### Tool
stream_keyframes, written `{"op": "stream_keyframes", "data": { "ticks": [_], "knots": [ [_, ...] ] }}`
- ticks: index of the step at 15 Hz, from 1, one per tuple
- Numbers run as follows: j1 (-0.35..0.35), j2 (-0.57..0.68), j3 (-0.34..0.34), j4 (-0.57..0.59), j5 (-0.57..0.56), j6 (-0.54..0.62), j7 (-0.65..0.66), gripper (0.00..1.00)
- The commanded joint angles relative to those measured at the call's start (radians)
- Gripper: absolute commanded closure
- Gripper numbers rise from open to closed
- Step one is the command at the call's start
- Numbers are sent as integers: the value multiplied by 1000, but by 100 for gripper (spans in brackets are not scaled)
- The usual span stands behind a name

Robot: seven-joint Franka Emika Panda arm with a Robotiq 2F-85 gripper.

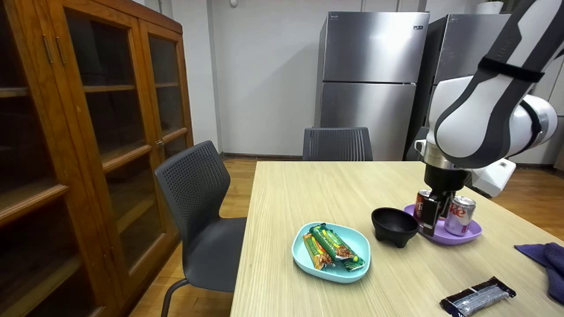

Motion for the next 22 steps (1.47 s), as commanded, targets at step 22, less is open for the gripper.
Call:
{"op": "stream_keyframes", "data": {
  "ticks": [22],
  "knots": [
    [-74,-6,46,-53,14,-132,-350,0]
  ]
}}
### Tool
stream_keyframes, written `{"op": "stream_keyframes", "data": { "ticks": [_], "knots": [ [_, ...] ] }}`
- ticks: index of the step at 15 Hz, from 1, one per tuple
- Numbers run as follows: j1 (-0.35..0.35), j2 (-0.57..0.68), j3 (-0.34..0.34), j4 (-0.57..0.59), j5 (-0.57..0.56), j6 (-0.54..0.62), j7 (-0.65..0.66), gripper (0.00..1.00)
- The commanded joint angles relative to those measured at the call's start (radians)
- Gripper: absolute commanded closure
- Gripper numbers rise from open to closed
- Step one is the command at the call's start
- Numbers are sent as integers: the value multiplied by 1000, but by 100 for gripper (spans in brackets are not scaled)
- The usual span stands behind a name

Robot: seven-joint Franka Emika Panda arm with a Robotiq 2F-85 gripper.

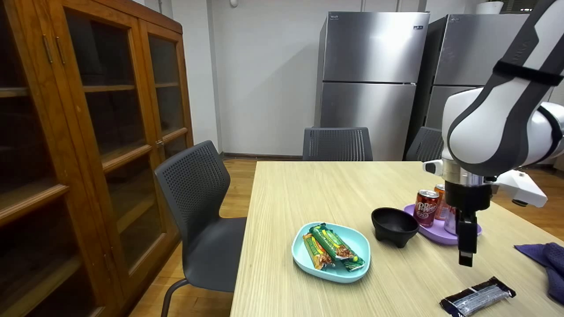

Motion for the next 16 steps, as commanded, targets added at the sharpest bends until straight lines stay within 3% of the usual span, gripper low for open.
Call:
{"op": "stream_keyframes", "data": {
  "ticks": [1,16],
  "knots": [
    [6,5,7,2,-9,9,-45,0],
    [15,73,-37,-33,-166,73,-223,0]
  ]
}}
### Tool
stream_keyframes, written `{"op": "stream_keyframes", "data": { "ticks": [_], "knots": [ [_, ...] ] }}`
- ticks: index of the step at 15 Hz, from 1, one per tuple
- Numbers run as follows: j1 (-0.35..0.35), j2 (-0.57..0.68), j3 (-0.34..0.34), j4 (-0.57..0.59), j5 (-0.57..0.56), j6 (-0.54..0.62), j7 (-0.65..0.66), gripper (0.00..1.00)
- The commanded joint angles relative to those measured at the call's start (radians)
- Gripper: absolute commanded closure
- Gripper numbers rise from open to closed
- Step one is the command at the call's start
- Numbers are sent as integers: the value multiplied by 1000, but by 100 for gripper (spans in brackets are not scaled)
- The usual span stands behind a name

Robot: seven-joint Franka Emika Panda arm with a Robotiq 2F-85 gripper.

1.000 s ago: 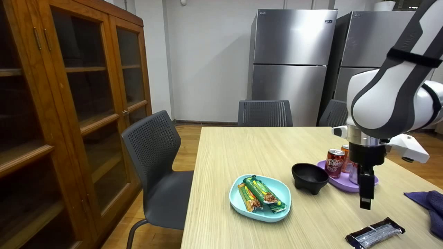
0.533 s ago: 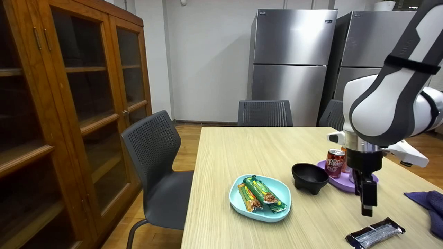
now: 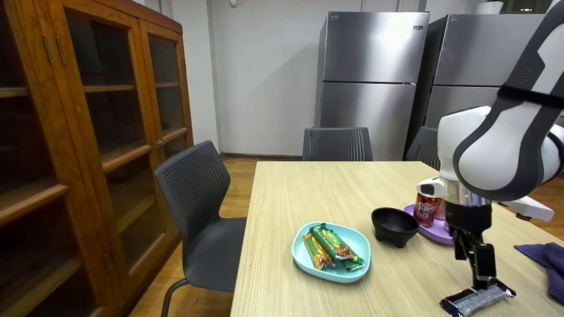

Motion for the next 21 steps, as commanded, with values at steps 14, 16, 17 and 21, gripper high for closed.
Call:
{"op": "stream_keyframes", "data": {
  "ticks": [14,16,17,21],
  "knots": [
    [26,37,-115,-99,-256,218,-57,0],
    [31,46,-122,-99,-267,237,-52,0],
    [35,50,-125,-98,-269,243,-49,0],
    [48,58,-135,-98,-267,266,-48,25]
  ]
}}
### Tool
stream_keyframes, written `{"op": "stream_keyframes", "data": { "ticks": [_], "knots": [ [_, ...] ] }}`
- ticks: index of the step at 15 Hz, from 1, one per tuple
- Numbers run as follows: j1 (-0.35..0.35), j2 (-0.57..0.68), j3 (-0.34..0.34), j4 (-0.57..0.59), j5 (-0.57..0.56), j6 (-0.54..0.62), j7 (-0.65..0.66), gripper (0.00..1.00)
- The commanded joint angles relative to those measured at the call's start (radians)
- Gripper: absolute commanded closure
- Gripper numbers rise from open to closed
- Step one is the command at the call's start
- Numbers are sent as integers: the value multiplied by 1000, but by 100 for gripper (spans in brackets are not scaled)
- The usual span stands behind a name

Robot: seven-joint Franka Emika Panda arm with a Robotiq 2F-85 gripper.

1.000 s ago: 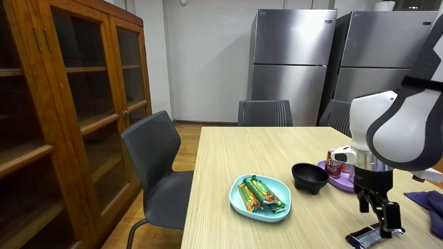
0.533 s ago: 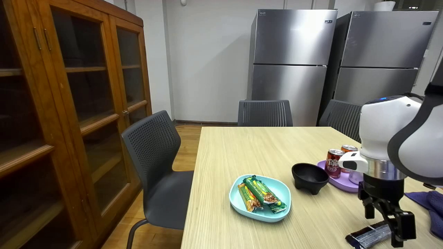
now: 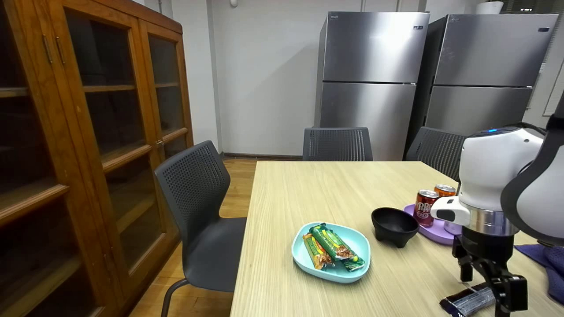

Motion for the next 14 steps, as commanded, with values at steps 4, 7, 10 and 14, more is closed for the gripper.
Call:
{"op": "stream_keyframes", "data": {
  "ticks": [4,7,10,14],
  "knots": [
    [39,-13,-39,-20,-24,58,23,51],
    [65,-27,-66,-28,-27,82,29,74],
    [113,-54,-108,-46,-33,100,46,97],
    [206,-108,-174,-86,-34,117,75,94]
  ]
}}
